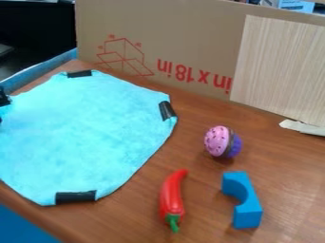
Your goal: Fold the cloth from bottom left to top right
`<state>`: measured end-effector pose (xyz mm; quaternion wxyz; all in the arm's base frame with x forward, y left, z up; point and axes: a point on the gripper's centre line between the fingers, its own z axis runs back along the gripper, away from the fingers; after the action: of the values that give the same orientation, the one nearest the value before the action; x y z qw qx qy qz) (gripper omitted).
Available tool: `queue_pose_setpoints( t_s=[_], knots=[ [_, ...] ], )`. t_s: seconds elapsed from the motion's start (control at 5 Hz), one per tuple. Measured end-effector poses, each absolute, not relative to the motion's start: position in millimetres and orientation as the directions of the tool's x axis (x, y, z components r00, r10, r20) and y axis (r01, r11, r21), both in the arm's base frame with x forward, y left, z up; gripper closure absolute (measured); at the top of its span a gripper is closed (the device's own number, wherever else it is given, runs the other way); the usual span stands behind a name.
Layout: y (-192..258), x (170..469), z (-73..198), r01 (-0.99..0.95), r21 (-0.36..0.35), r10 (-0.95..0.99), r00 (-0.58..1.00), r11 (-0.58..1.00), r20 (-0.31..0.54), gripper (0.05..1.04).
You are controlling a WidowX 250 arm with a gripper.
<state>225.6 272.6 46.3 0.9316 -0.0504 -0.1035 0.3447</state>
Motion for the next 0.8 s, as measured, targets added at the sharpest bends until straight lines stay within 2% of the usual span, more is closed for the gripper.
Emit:
queue_pose_setpoints(
  t_s=[0.2, 0.4, 0.8],
  knots=[
    [262.9, 224.4, 49.2, -0.647, -0.2, 0.673, 0.732, 0.736, 0.106, 1.018],
    [243.4, 238.3, 64.0, -0.653, -0.212, 0.68, 0.728, 0.727, 0.091, 1.03],
    [183.1, 270.7, 70.2, -0.673, -0.182, 0.693, 0.716, 0.717, 0.082, 1.03]
  ],
)
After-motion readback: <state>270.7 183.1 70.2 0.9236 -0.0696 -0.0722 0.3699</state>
